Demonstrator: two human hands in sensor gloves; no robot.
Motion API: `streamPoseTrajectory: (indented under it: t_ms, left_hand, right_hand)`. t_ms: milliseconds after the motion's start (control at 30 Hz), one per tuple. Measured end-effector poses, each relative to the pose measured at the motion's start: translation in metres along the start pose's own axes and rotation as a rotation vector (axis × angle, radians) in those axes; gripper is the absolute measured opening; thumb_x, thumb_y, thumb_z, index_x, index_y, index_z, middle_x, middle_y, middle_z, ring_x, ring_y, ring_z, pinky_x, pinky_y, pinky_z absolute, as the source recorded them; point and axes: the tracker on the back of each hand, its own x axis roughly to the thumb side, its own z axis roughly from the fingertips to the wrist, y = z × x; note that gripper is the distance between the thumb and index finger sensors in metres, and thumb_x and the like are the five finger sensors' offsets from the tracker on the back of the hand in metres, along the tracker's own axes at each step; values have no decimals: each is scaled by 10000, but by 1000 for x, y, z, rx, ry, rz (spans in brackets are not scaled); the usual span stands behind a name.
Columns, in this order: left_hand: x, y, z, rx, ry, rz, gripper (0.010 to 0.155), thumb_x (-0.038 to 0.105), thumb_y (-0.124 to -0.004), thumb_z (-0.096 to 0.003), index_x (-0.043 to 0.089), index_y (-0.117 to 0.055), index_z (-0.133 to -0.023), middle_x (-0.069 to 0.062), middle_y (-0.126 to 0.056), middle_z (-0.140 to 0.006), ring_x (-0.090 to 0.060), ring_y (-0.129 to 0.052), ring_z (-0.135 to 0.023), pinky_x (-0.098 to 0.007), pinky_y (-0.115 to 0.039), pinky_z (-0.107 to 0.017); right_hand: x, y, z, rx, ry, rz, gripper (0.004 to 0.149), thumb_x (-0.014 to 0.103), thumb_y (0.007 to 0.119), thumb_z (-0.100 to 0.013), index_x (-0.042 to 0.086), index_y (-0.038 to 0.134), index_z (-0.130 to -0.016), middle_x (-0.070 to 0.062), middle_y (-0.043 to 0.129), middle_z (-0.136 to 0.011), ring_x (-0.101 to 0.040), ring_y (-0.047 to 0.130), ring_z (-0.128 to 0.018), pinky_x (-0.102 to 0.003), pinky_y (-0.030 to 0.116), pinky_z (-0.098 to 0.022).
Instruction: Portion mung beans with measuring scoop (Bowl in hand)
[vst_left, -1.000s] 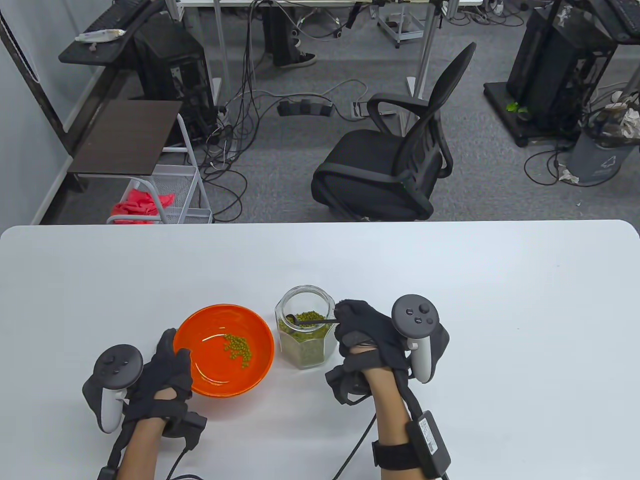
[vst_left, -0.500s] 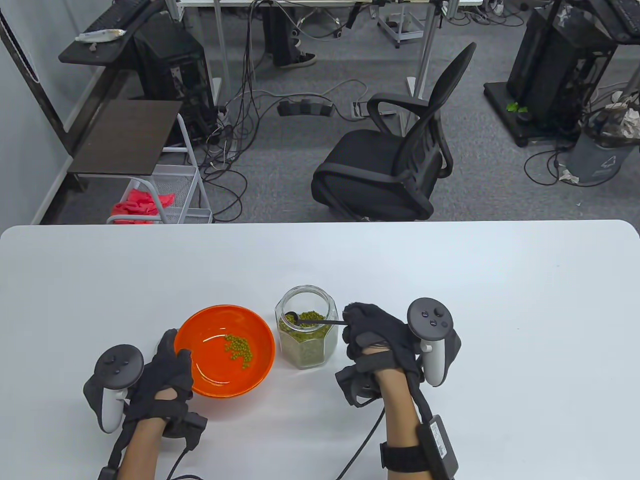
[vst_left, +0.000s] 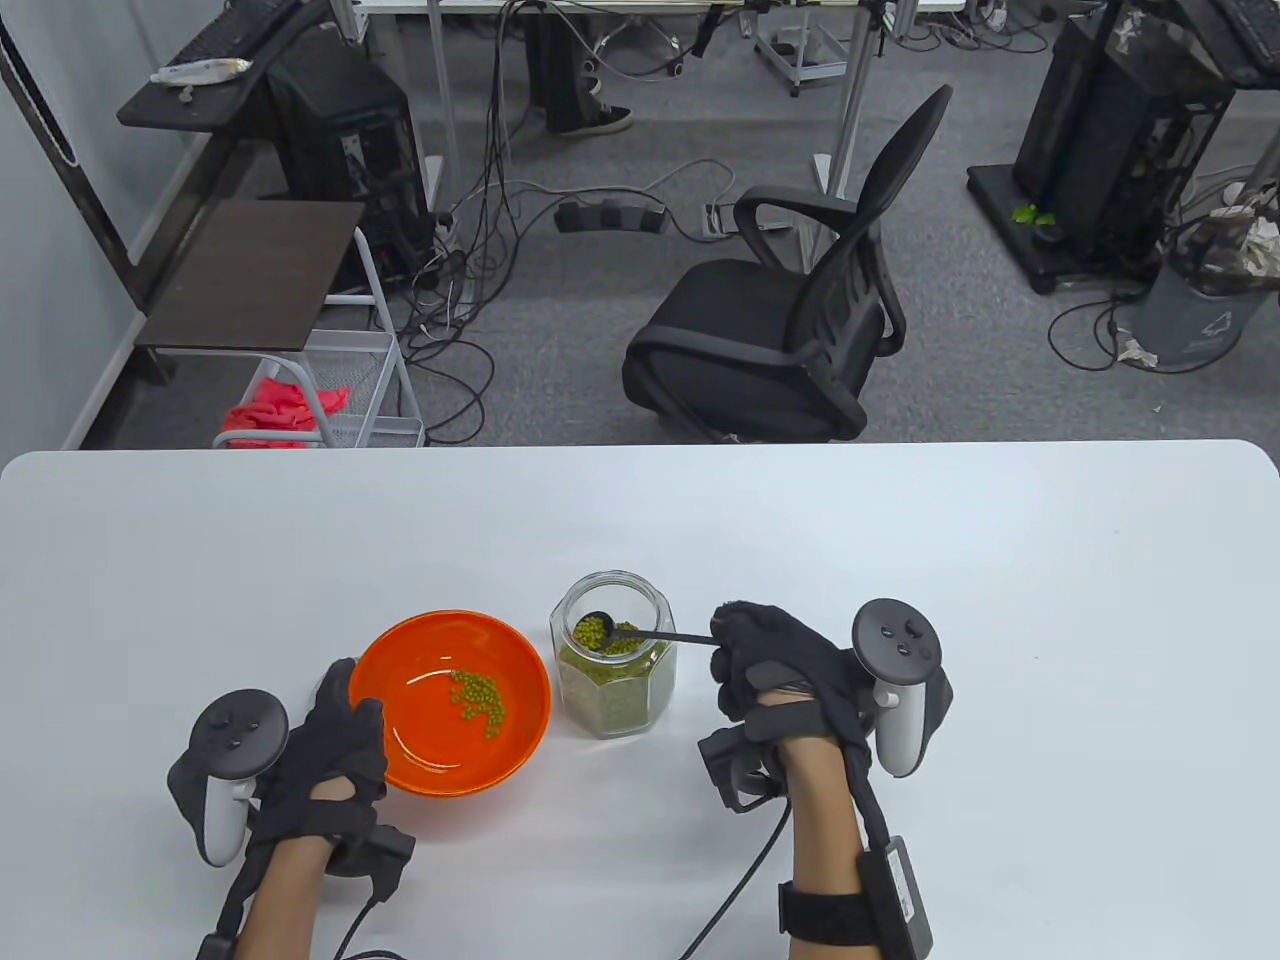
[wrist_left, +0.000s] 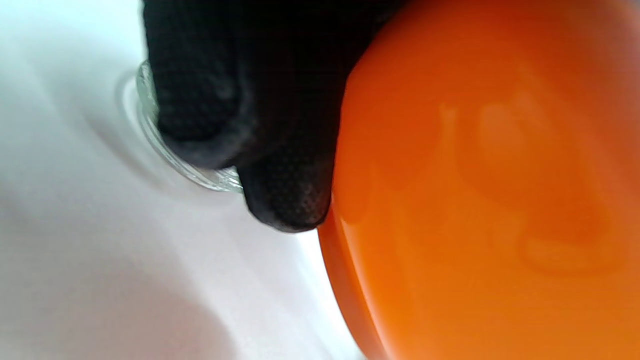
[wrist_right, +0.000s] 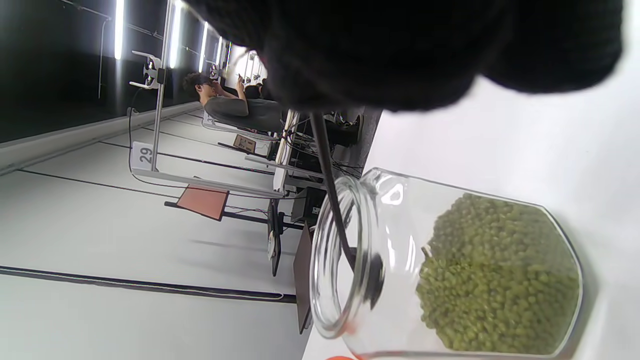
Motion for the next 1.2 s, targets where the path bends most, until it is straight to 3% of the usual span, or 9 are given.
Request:
streamPoseTrajectory:
  t_ms: [300,633,900,1200]
  left_hand:
    - [0,-1,0,-1,2,-4,646,369,-625,-553,72,-419,-1088,-120,-719,-960,-221,-1138,-427,-231,-960,-231]
    - [0,-2,0,-4,2,-2,647,369,-628,-552,65,-423,-1086,-130,-728,-952,-223,-1141,-423,-230,-964,-224]
    - [0,-3,0,-11,4,1,647,368,-629,-551,61,-427,-1084,-133,-731,-949,-224,-1142,-419,-230,-965,-221]
    - [0,-3,0,-13,1,4,648,371,-628,-552,63,-425,-1085,-133,-733,-948,-221,-1143,-419,-228,-965,-221]
  right_hand:
    - [5,-16,6,-25,-27,-34,403,235,742,-477,16,816,-806,-197,932,-487,-165,958,-170,-515,833,-293]
    - [19,-8,15,-6,-93,-29,404,233,741,-477,14,815,-808,-198,934,-490,-165,962,-171,-516,835,-293]
    - [30,16,20,109,-152,-39,407,227,744,-477,10,811,-815,-208,932,-504,-180,965,-185,-527,829,-302]
    - [40,61,27,280,-201,64,419,204,746,-478,15,790,-849,-235,911,-567,-226,973,-256,-561,800,-357]
